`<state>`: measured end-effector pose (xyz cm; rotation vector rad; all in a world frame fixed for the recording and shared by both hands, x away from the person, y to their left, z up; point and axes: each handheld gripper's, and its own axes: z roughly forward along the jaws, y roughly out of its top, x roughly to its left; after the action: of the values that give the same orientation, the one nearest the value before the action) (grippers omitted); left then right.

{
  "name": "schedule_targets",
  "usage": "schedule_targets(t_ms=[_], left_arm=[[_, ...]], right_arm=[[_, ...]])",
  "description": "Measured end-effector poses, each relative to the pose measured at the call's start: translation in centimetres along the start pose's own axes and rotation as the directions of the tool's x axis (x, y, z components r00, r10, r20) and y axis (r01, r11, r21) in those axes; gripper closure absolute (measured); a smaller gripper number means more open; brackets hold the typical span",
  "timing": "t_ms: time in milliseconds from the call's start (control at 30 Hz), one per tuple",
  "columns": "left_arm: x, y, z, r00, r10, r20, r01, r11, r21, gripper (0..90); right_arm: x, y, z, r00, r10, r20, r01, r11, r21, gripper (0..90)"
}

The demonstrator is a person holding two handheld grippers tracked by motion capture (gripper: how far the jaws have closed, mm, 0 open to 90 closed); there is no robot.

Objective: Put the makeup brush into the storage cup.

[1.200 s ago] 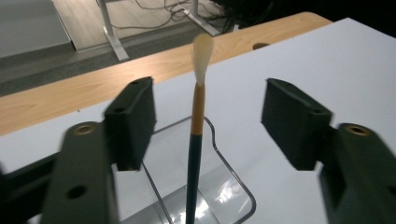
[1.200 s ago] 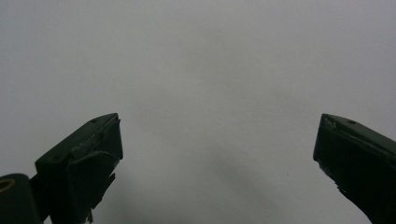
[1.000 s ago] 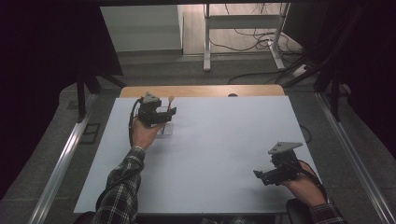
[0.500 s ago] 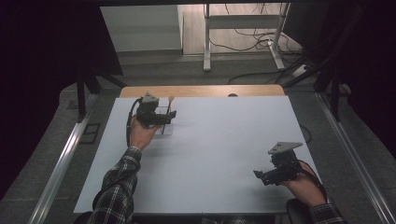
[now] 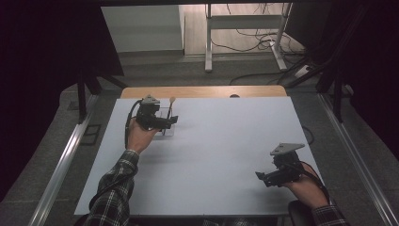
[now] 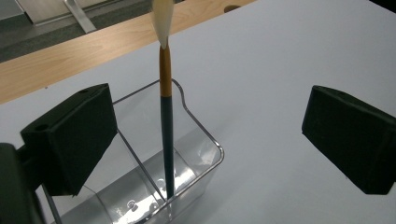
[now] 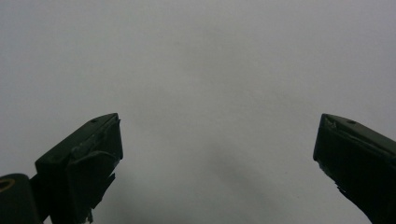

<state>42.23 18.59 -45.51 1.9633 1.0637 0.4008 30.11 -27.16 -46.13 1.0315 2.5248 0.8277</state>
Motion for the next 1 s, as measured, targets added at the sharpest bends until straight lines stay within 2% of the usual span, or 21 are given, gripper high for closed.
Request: schedule_targets(t_ms=[267,500,667,867,1000], left_arm=[[-0.2,-0.4,-0.4,0.9998,0.02,0.002,-0.02,0.9997,0.014,2.4],[-0.3,-0.9,-0.8,0.9994,0.033,0.004,-0.033,0.9994,0.004,1.4],[-0.1,-1.5,-1.0,0.999,0.042,-0.014,-0.042,0.9991,0.012,0.8],[0.1,-2.2,-1.5,0.9995,0.029,-0.011,-0.029,0.9996,0.003,0.9],[0.2,-2.6,-1.7,0.9999,0.015,0.008,-0.015,0.9999,-0.007,0.9]], right_arm=[[0.0,0.0,0.0,1.0,0.001,0.001,-0.001,1.0,-0.001,1.3],[0.0,0.0,0.0,1.0,0.001,0.001,-0.001,1.0,-0.001,1.3],[0.0,0.0,0.0,1.0,0.003,0.0,-0.003,1.0,-0.002,1.3],[0.0,0.0,0.0,1.0,0.002,0.001,-0.001,1.0,-0.002,1.3],[0.0,0.0,0.0,1.0,0.002,0.001,-0.002,1.0,-0.002,1.3]])
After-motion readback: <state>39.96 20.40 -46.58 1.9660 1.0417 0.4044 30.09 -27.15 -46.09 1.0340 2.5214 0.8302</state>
